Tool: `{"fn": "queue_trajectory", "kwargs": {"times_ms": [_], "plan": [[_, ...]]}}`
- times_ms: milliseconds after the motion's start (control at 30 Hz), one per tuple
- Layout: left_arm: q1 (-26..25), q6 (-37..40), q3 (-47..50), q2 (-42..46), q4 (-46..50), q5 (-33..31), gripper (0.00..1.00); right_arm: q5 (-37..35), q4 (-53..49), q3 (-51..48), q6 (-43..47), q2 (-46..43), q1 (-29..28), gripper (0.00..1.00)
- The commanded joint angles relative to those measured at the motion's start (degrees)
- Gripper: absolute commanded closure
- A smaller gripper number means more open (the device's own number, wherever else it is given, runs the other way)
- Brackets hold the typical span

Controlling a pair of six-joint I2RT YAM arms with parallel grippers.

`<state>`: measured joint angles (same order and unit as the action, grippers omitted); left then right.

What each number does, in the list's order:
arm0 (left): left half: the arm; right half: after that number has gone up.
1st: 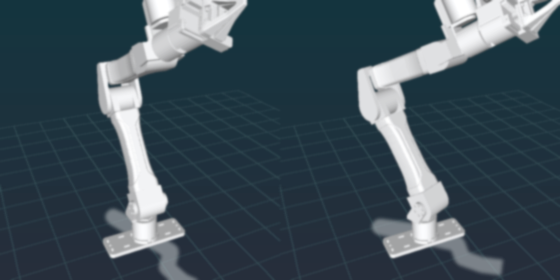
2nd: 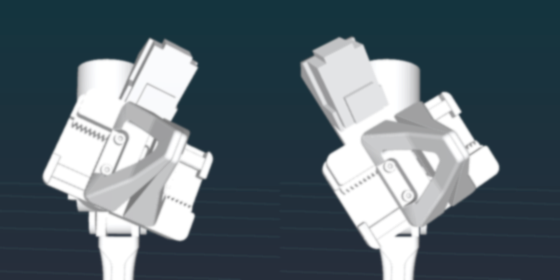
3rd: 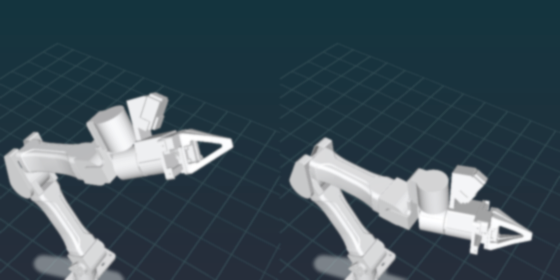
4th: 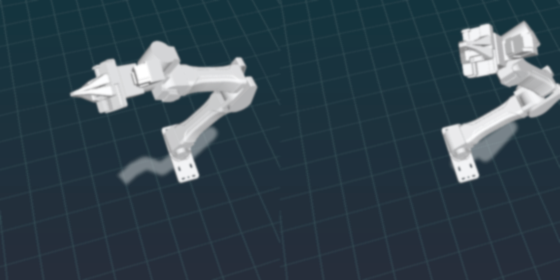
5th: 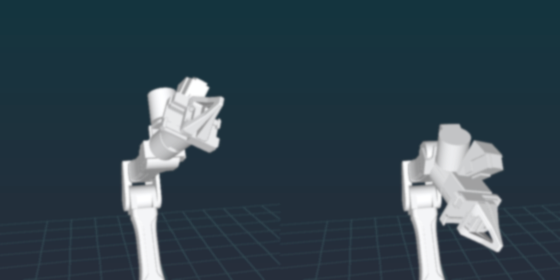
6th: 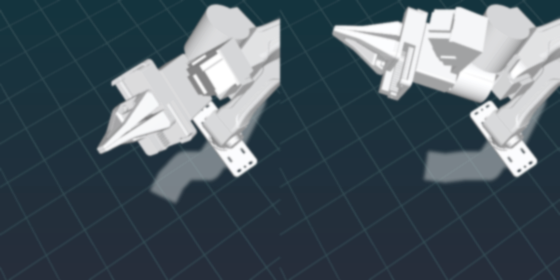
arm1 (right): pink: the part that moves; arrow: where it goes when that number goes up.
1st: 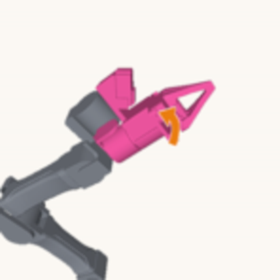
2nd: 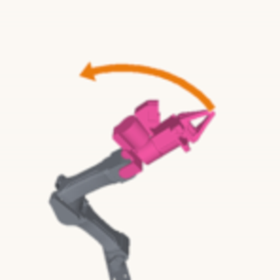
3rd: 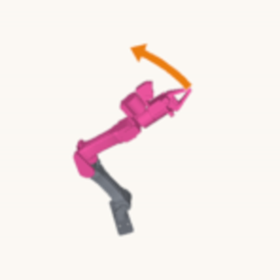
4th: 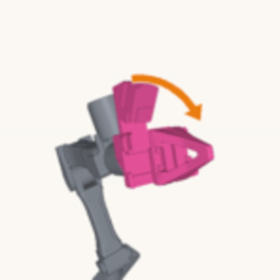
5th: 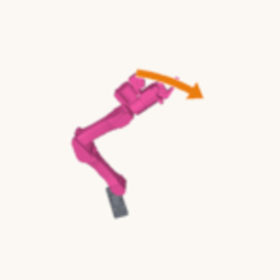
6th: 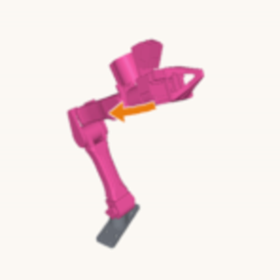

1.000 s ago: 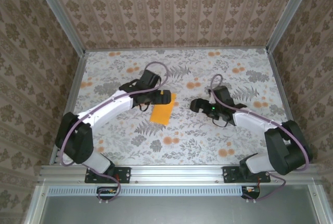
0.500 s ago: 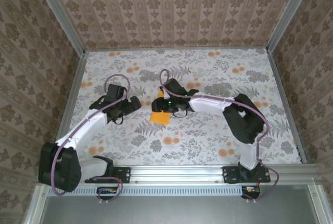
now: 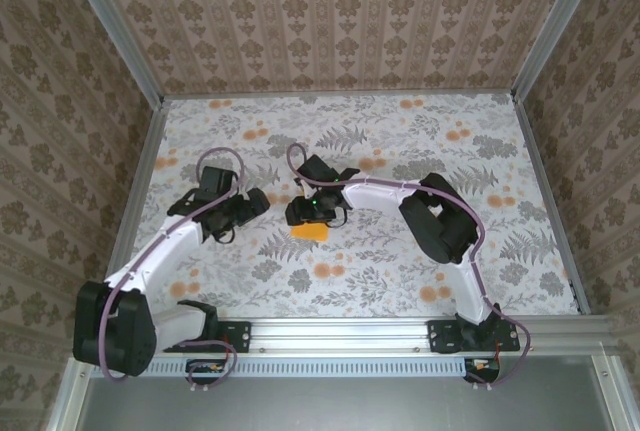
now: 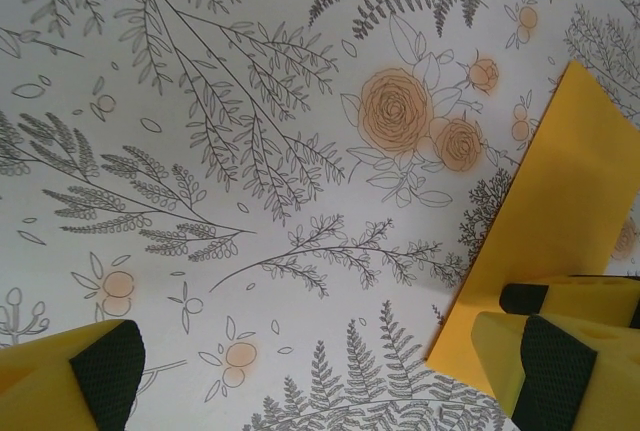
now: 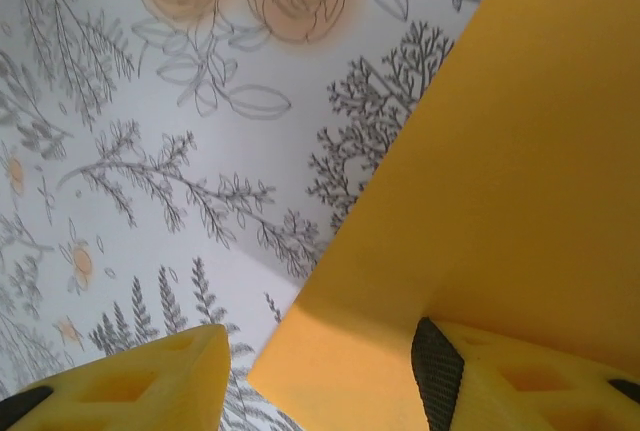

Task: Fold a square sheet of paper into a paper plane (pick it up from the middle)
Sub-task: Move the paper to the center of the table, then third fold the triangle at the center of the table.

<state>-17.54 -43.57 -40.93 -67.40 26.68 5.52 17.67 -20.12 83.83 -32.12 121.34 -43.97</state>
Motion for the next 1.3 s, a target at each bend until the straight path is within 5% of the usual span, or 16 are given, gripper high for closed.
{"fn": "queue_trajectory", "kwargs": {"times_ms": [0,267,467,700,967,1267], "plan": [[0.0,0.4,-0.5,-1.0,-1.5,3.3,0.02,-0.7,-11.5,-4.1,6.8,-1.1,0.2,0.44],[-4.4,2.3,-1.8,-3.4,-6.1,7.0,0.15,0.7,-14.1,-18.1,14.1,-13.3,2.1,0.46],[-11.4,-3.8,-1.7,-8.9,-18.6,14.1,0.37,7.5,-1.7,-28.6,2.0,-27.9,5.2,0.45],[-19.5,-6.6,-8.4,-21.2,-27.7,19.0,0.62,-1.2,-2.4,-36.6,-6.7,-41.2,10.8,0.44],[-24.4,-7.0,-16.1,-32.8,-24.7,19.1,0.82,0.2,-1.7,-40.6,-10.6,-41.0,14.3,0.45],[-26.1,-6.4,-17.2,-36.2,-16.4,13.2,0.88,3.6,0.4,-42.0,-11.9,-37.4,14.3,0.50]]}}
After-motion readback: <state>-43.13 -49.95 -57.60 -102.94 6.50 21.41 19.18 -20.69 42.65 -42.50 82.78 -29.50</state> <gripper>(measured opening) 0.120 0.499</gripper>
